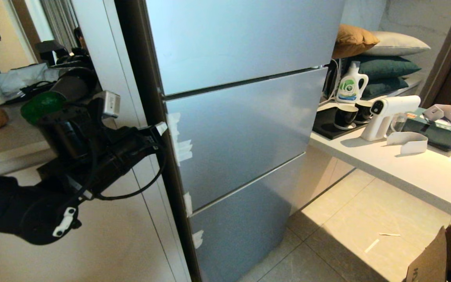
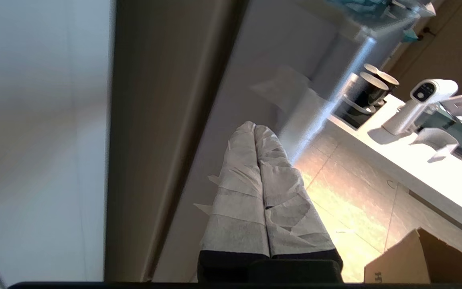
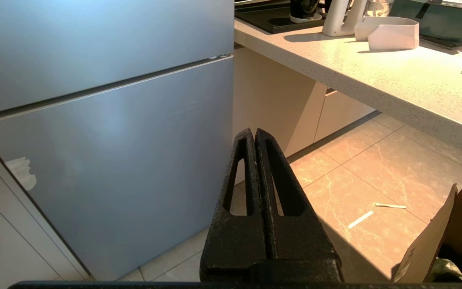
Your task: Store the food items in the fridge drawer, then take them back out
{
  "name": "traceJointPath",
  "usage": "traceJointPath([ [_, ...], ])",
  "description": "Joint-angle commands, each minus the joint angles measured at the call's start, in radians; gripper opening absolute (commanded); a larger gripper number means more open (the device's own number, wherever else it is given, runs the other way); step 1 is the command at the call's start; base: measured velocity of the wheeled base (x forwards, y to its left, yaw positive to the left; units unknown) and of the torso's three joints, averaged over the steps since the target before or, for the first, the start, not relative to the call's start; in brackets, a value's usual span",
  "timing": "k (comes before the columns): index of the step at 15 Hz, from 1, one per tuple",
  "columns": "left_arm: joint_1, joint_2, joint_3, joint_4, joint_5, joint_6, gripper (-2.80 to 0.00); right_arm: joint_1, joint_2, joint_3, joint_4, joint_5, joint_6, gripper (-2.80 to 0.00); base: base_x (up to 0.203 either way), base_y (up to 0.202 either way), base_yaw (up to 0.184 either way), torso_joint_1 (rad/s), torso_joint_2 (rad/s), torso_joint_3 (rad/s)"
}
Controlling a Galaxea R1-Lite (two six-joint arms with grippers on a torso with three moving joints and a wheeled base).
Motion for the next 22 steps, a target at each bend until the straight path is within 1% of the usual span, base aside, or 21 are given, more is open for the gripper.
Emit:
traceJointPath([
  [1, -0.006, 0.003, 0.000, -0.007, 0.000, -0.002, -2.80, 0.000, 0.000, 0.031, -0.001, 0.001, 0.000, -2.80, 0.000, 0.000, 0.000, 0.000, 0.00, 0.000],
  [10, -0.029, 0.004, 0.003, -0.007, -0.006, -0.001, -2.80, 0.000, 0.000, 0.031, -0.001, -0.001, 0.002, -2.80, 0.000, 0.000, 0.000, 0.000, 0.00, 0.000],
  [12, -0.024, 0.017, -0.009, -0.008, 0.019, 0.005, -2.80, 0.000, 0.000, 0.031, -0.001, 0.000, 0.002, -2.80, 0.000, 0.000, 0.000, 0.000, 0.00, 0.000],
  [13, -0.019, 0.021, -0.012, -0.008, 0.048, 0.003, -2.80, 0.000, 0.000, 0.031, -0.001, 0.000, 0.002, -2.80, 0.000, 0.000, 0.000, 0.000, 0.00, 0.000],
  [14, -0.017, 0.023, -0.012, -0.010, 0.060, 0.003, -2.80, 0.000, 0.000, 0.031, -0.001, 0.000, 0.002, -2.80, 0.000, 0.000, 0.000, 0.000, 0.00, 0.000],
  [18, -0.006, 0.022, -0.015, -0.014, 0.058, 0.002, -2.80, 0.000, 0.000, 0.031, -0.001, -0.001, 0.002, -2.80, 0.000, 0.000, 0.000, 0.000, 0.00, 0.000],
  [22, -0.014, 0.049, -0.043, -0.014, 0.054, 0.000, -2.80, 0.000, 0.000, 0.031, -0.001, 0.000, 0.002, -2.80, 0.000, 0.000, 0.000, 0.000, 0.00, 0.000],
])
